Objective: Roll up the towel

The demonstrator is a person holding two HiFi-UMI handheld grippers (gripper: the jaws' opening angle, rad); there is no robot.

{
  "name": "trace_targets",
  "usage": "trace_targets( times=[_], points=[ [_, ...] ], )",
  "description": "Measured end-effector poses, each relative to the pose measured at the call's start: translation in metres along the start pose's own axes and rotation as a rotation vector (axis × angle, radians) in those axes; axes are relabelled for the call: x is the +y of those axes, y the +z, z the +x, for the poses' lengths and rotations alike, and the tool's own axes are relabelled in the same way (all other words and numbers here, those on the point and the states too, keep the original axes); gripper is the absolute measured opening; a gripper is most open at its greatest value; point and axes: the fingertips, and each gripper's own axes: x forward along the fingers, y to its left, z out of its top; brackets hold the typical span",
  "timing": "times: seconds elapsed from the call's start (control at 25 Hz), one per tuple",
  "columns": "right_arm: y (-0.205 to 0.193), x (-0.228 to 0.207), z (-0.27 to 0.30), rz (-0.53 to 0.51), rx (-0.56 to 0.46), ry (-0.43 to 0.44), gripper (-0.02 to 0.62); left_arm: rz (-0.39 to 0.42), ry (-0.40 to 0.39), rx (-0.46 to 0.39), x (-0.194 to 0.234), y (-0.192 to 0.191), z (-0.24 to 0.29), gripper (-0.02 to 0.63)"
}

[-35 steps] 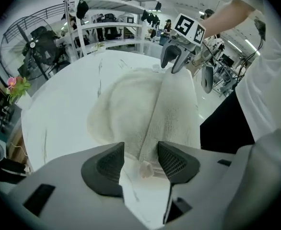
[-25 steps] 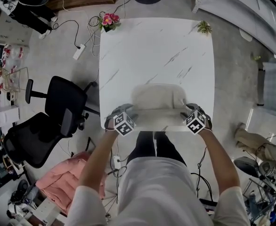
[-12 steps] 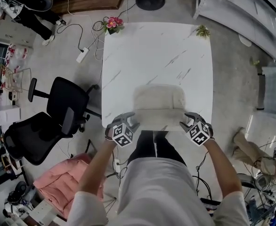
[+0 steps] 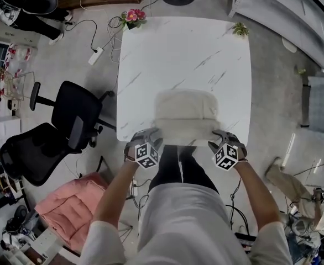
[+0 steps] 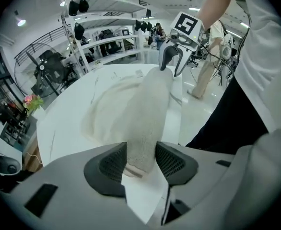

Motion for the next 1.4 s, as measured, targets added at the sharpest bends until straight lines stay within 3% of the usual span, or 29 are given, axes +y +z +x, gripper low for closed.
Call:
trace_targets(
  times=[0.2, 0.4, 0.52, 1.04, 1.24, 1.4],
  points=[
    [-0.007, -0.005, 0.016, -0.026, 0.017, -0.066, 0.214, -0.015, 0.019, -0.009, 0.002, 0.0, 0.01, 0.177],
    [-0.005, -0.007, 0.018, -0.038, 0.033, -0.101, 0.133, -0.019, 0.01, -0.019, -0.002, -0.002, 0.007, 0.099],
    [-0.007, 0.001, 0.011, -0.03, 0.032, -0.063, 0.098, -0.035, -0.036, -0.025, -0.013, -0.004, 0.0, 0.083],
    [-0.015, 0.039, -0.009, 0.091, 0.076, 0.231, 0.106, -0.059, -0.275, 0.036, -0.045, -0.004, -0.024, 0.086],
    [-0.011, 0.02, -0.007, 0.121, 0.11, 0.283, 0.123, -0.045, -0.359, 0.095, -0.031, 0.004, -0.02, 0.091],
    [-0.007, -0.004, -0.008, 0.129, 0.116, 0.269, 0.144, -0.088, -0.45, 0.115, -0.019, 0.012, -0.019, 0.098]
  ],
)
